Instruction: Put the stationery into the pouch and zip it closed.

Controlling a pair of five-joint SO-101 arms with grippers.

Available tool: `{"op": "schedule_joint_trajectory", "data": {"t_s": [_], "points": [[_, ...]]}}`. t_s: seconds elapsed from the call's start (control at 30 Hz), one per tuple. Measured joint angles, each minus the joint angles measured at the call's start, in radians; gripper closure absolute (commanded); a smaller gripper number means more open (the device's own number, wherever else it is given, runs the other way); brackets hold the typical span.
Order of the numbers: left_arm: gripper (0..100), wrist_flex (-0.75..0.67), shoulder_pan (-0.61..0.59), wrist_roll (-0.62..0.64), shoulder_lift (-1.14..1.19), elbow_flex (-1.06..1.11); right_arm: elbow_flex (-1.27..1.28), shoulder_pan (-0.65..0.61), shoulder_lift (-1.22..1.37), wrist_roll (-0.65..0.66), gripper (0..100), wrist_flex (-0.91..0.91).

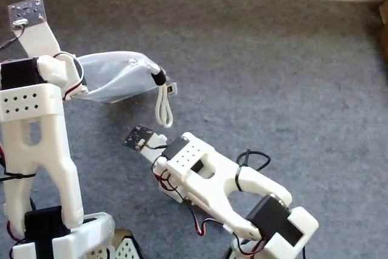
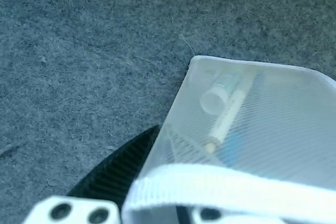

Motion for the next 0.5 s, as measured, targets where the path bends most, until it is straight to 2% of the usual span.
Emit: {"op": "schedule_joint_trajectory", "data": {"t_s": [0.13,0.5], "points": [[99,0.000,0.002,0.000,0.000,0.000,0.002,-0.002,-0.043,0.002,99.3,0.008],[99,-0.002,0.023,0.000,0.000,0.005,0.077,-0.005,-0.391,0.002,99.3,0.018]]}}
